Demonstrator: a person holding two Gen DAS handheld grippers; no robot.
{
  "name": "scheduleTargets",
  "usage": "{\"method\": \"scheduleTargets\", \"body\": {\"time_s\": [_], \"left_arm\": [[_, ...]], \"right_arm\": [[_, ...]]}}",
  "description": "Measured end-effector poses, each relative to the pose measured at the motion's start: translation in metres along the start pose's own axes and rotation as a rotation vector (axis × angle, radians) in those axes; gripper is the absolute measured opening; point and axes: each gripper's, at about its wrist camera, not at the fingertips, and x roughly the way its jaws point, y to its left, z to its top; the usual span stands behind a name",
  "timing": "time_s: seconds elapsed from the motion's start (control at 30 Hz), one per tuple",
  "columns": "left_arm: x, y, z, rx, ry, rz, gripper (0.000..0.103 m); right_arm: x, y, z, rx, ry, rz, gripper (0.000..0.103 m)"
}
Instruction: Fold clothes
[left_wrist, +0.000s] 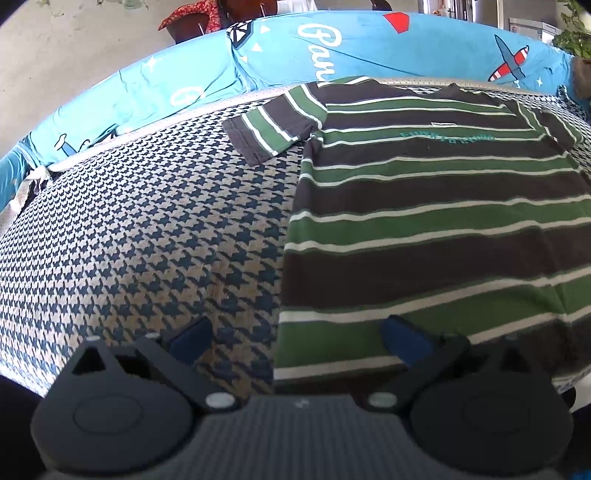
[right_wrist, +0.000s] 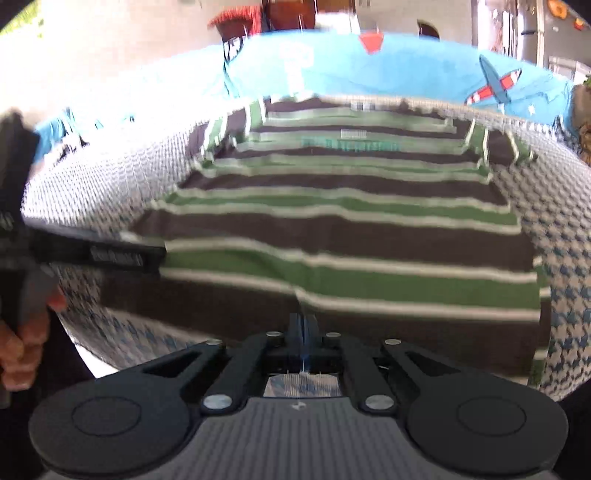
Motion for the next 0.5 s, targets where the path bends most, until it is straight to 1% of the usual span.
{"method": "scheduleTargets", "body": {"time_s": [0.13,0.33,0.43,0.5], "left_arm": [[-0.001,0.002,-0.003,0.000,0.005,-0.008,0.103],[-0.001,0.008,-0.004,-0.008,0.005,-0.009,0.103],[-0.004,0.010,-0.005,-0.017,-0.010,0.014,0.103],[-0.006,0.012,-0.004,-0.031,-0.027,0.029,0.103]], "right_arm": [[0.004,0.007,0.006,-0.020,-0.028,0.037,0.007],[0.022,0.028,0.016,-0.073,-0.050,0.073,0.016],[0.039,0.037,0.015,-0.090,0.004,0.078,0.017],[0.041,0.043,0.013,-0.109,0.042,0.109,0.018]]}}
